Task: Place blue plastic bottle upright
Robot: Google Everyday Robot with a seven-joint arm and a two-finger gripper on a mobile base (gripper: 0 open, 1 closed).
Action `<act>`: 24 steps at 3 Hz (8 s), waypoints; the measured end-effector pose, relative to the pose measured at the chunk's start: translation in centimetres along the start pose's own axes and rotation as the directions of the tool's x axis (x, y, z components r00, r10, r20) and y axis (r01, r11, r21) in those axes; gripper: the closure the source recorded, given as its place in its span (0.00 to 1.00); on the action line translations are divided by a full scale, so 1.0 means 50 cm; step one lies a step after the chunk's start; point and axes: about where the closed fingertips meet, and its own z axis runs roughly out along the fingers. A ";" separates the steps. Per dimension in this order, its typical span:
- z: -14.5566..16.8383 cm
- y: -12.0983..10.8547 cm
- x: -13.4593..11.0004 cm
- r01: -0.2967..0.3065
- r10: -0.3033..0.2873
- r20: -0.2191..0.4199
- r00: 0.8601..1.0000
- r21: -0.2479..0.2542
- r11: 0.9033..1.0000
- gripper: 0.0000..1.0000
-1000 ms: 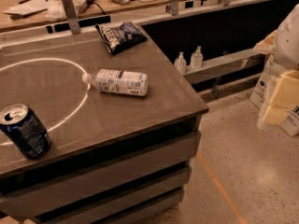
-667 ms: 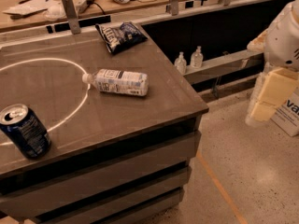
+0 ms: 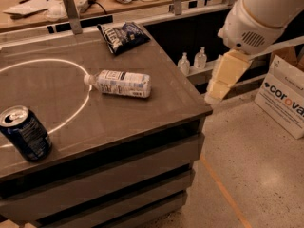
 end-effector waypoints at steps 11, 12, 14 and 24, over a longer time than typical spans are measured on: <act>0.373 0.080 -0.442 0.230 -0.192 0.150 0.970 -0.296 0.927 0.83; 0.306 0.073 -0.455 0.278 -0.211 0.254 0.944 -0.265 0.923 1.00; 0.098 0.076 -0.537 0.374 -0.187 0.624 0.759 -0.182 0.909 1.00; 0.193 -0.012 -0.389 0.266 0.313 0.929 0.198 -0.358 0.895 0.15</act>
Offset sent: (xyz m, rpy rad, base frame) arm 0.0939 0.1409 -0.0336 0.0196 0.0432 0.0283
